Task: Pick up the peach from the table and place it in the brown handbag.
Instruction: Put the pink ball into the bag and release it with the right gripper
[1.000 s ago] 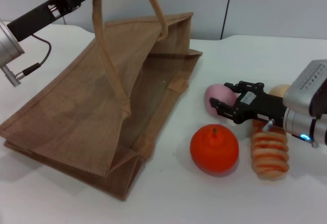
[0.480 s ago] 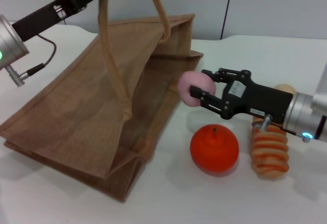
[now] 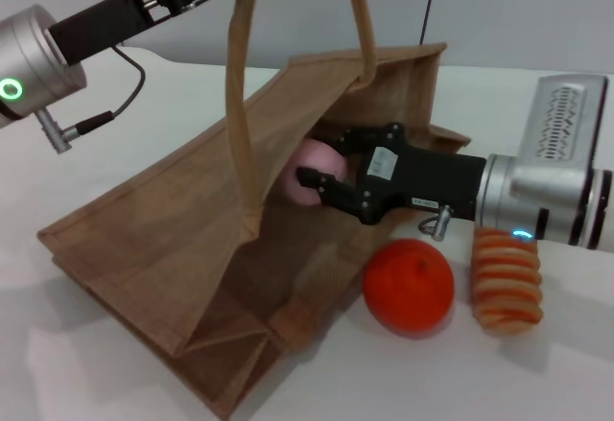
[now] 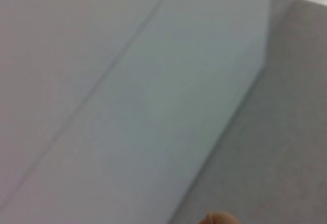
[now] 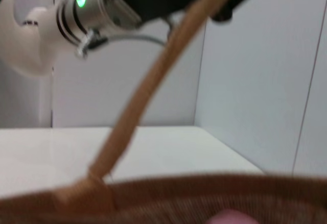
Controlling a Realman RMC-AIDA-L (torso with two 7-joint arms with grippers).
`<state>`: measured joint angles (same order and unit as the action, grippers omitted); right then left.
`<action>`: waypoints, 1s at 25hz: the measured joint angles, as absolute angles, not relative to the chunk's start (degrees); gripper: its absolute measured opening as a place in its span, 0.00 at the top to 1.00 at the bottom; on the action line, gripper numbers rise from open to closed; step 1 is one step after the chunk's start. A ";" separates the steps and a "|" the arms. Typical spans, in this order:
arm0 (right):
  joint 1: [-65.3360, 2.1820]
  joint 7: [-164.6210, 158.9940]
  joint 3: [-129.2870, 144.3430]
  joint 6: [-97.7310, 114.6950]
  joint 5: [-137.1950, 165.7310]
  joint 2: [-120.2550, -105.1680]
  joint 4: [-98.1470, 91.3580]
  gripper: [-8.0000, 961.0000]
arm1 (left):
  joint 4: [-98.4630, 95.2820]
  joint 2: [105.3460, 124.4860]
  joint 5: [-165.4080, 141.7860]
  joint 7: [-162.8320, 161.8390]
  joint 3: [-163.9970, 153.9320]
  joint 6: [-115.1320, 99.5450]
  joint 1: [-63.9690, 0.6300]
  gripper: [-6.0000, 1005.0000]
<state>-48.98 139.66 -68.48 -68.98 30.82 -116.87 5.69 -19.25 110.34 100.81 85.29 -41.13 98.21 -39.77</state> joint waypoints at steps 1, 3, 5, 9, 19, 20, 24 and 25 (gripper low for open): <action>-49.05 139.58 -68.13 -67.96 30.80 -116.94 5.93 0.56 | -19.25 110.36 100.92 84.91 -41.10 99.68 -39.91 0.87; -49.10 139.49 -67.59 -65.64 30.77 -117.05 6.82 0.58 | -19.29 110.34 101.28 84.21 -40.73 102.25 -40.05 0.87; -49.11 139.22 -66.85 -62.72 30.63 -117.13 7.78 0.58 | -19.30 110.15 101.89 83.60 -40.36 104.59 -40.05 0.87; -48.75 138.22 -65.15 -55.08 30.23 -117.33 10.49 0.58 | -19.35 109.71 103.73 83.04 -39.47 107.80 -39.22 0.87; -47.72 138.02 -65.21 -57.29 30.09 -117.11 10.98 0.57 | -19.35 109.00 104.19 83.75 -33.96 106.59 -35.88 0.87; -47.50 138.02 -65.27 -58.25 30.08 -117.05 10.97 0.56 | -19.33 108.99 104.04 83.86 -33.87 105.77 -35.82 0.87; -46.18 139.83 -66.23 -66.96 30.06 -116.81 10.55 0.50 | -19.26 108.98 103.82 84.22 -33.83 102.42 -35.36 0.87; -45.82 140.30 -66.71 -68.90 30.06 -116.76 10.33 0.46 | -19.13 108.98 103.80 84.53 -33.82 101.64 -35.19 0.87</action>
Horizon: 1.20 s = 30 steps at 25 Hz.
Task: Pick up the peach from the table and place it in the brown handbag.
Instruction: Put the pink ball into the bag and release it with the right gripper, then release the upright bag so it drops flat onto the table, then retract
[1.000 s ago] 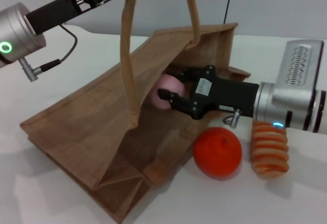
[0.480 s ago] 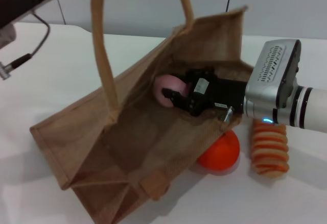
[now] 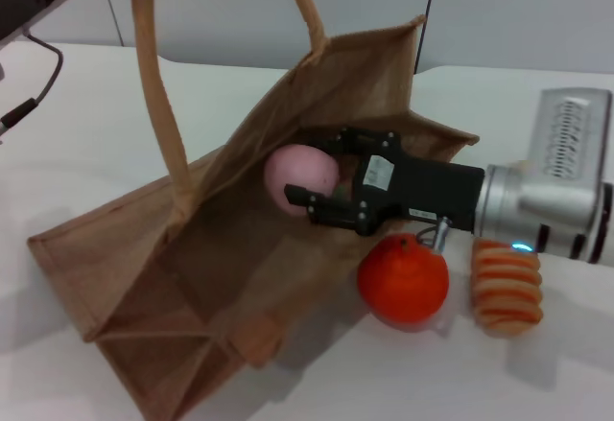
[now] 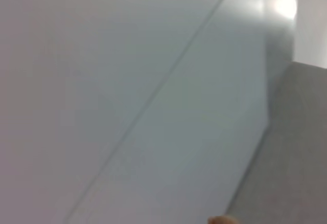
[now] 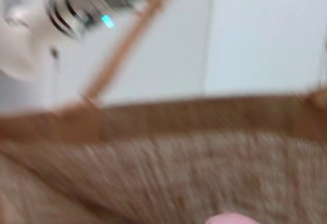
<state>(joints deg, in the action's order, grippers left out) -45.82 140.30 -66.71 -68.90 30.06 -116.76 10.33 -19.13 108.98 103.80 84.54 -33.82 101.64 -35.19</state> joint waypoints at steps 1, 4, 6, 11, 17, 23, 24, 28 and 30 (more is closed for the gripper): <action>-45.29 140.48 -67.21 -70.47 30.05 -116.67 10.17 0.42 | -18.84 108.96 103.78 84.95 -33.81 100.84 -35.10 0.87; -43.32 141.00 -69.29 -74.69 30.05 -116.37 9.58 0.31 | -17.00 108.62 103.85 86.32 -33.80 98.59 -34.98 0.87; -41.89 142.57 -71.94 -77.50 30.05 -116.26 8.55 0.25 | -16.00 108.36 104.02 86.83 -33.79 97.60 -34.98 0.87; -41.17 145.35 -76.27 -78.06 30.05 -116.26 5.78 0.09 | -15.30 108.18 103.89 87.83 -33.93 96.93 -35.11 0.87; -38.00 147.81 -85.83 -81.00 30.06 -116.57 4.01 0.06 | -14.85 108.92 104.41 92.95 -33.72 88.48 -34.80 0.87; -34.91 149.76 -96.44 -81.63 30.05 -116.65 1.52 0.06 | -12.50 110.33 104.95 100.48 -33.57 75.03 -34.86 0.80; -34.84 150.29 -98.48 -81.64 30.05 -116.68 0.34 0.06 | -12.20 110.60 105.09 101.60 -33.53 72.64 -35.06 0.77; -35.15 154.56 -108.62 -81.65 30.05 -116.99 -5.37 0.06 | -11.87 112.50 106.96 107.74 -33.42 63.06 -35.76 0.66; -35.34 156.99 -113.64 -81.66 30.05 -117.06 -7.80 0.07 | -11.86 113.06 107.93 109.71 -33.30 61.50 -35.78 0.60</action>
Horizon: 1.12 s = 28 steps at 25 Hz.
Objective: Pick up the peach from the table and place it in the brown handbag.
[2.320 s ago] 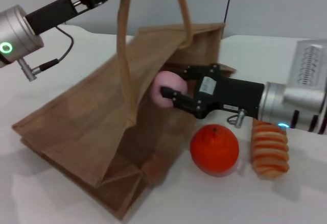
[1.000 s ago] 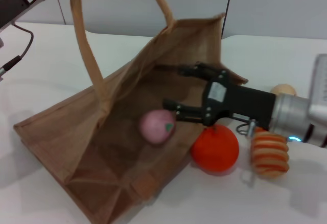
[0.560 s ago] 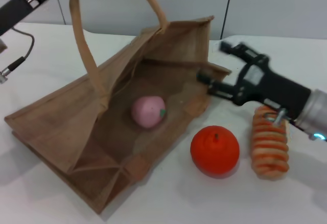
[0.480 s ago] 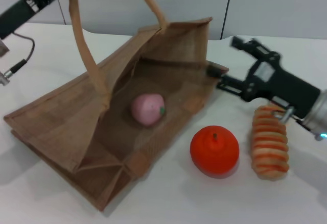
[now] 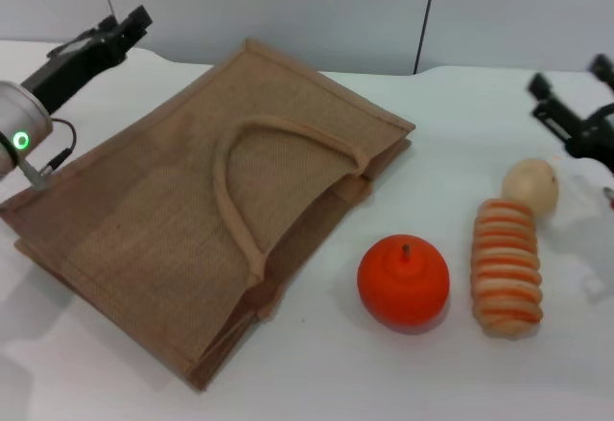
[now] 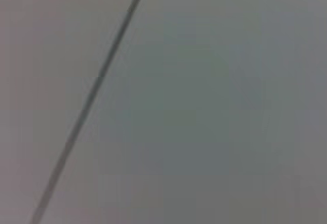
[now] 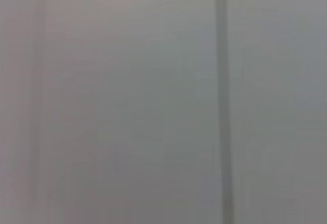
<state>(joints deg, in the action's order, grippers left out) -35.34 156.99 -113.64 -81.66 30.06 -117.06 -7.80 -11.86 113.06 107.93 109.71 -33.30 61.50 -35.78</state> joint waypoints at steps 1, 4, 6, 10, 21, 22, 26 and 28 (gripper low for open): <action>-35.39 158.52 -116.73 -81.66 30.05 -117.08 -9.11 0.07 | -11.86 114.60 110.91 115.36 -32.44 58.77 -35.67 0.57; -35.43 162.90 -125.50 -81.29 30.05 -117.15 -12.42 0.07 | -11.06 116.09 114.90 123.96 -30.57 57.95 -35.25 0.48; -35.48 167.64 -135.07 -80.81 30.05 -117.19 -15.81 0.07 | -6.47 116.34 120.79 134.96 -27.91 58.52 -35.39 0.43; -35.43 171.02 -142.43 -80.78 30.05 -117.18 -18.05 0.07 | -3.97 116.45 125.73 143.34 -26.56 58.81 -35.27 0.33; -35.39 171.79 -146.58 -77.45 30.09 -116.98 -18.65 0.07 | -1.08 116.53 130.65 152.63 -26.42 61.60 -34.71 0.31; -35.43 171.80 -146.60 -77.32 30.12 -116.98 -18.65 0.07 | -0.93 116.52 130.69 152.64 -26.38 61.69 -34.65 0.31; -35.51 171.75 -146.66 -77.17 30.14 -116.98 -18.68 0.07 | -0.82 116.46 130.66 152.35 -26.47 62.38 -34.59 0.31; -35.53 171.68 -146.68 -77.14 30.15 -116.98 -18.70 0.07 | -0.81 116.43 130.53 152.16 -26.57 62.50 -34.55 0.31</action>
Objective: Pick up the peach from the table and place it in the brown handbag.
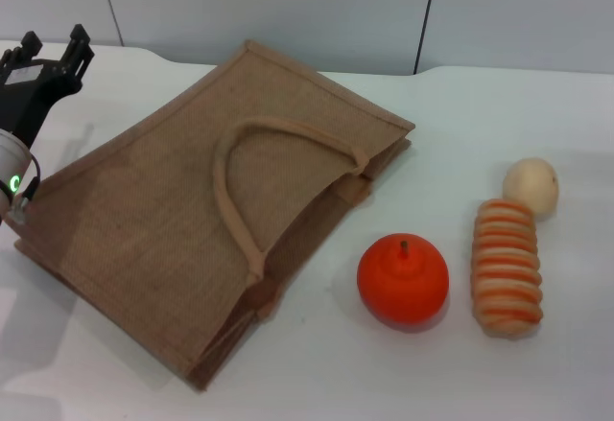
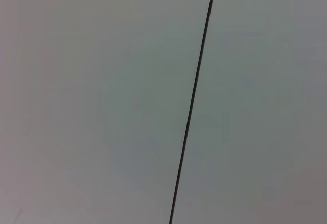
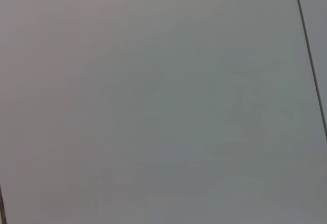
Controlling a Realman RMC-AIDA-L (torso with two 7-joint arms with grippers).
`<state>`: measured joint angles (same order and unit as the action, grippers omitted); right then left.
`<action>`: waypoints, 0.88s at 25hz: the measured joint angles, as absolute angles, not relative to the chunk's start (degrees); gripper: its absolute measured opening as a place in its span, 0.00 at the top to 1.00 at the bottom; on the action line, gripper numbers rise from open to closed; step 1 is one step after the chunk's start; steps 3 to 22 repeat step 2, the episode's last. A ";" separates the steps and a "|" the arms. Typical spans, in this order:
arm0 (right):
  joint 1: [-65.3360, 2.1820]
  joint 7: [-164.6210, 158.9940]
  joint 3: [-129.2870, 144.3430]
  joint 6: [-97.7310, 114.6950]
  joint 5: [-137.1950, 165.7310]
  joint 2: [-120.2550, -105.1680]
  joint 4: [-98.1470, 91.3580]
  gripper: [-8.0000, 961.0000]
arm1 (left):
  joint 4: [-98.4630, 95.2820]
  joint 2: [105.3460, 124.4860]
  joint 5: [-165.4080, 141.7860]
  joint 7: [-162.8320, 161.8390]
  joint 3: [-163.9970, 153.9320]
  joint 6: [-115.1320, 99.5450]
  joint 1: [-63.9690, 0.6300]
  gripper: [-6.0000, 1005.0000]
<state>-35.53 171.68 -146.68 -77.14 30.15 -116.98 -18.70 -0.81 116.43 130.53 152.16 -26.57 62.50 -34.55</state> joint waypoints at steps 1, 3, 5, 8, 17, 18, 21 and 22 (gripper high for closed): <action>-35.53 171.64 -146.69 -77.11 30.15 -116.98 -18.70 0.07 | -0.78 116.41 130.51 152.13 -26.56 62.51 -34.54 0.31; -35.53 171.57 -146.70 -77.09 30.15 -116.98 -18.71 0.07 | -0.78 116.41 130.51 152.13 -26.56 62.51 -34.54 0.31; -35.53 171.57 -146.70 -77.09 30.15 -116.98 -18.71 0.07 | -0.78 116.41 130.51 152.13 -26.56 62.51 -34.54 0.31; -35.53 171.57 -146.70 -77.09 30.15 -116.98 -18.71 0.07 | -0.78 116.41 130.51 152.13 -26.56 62.51 -34.54 0.31; -35.53 171.57 -146.70 -77.09 30.15 -116.98 -18.71 0.07 | -0.78 116.41 130.51 152.13 -26.56 62.51 -34.54 0.31; -35.53 171.57 -146.70 -77.09 30.15 -116.98 -18.71 0.07 | -0.78 116.41 130.51 152.13 -26.56 62.51 -34.54 0.31; -35.53 171.57 -146.70 -77.09 30.15 -116.98 -18.71 0.07 | -0.78 116.41 130.51 152.13 -26.56 62.51 -34.54 0.31; -35.53 171.57 -146.70 -77.09 30.15 -116.98 -18.71 0.07 | -0.78 116.41 130.51 152.13 -26.56 62.51 -34.54 0.31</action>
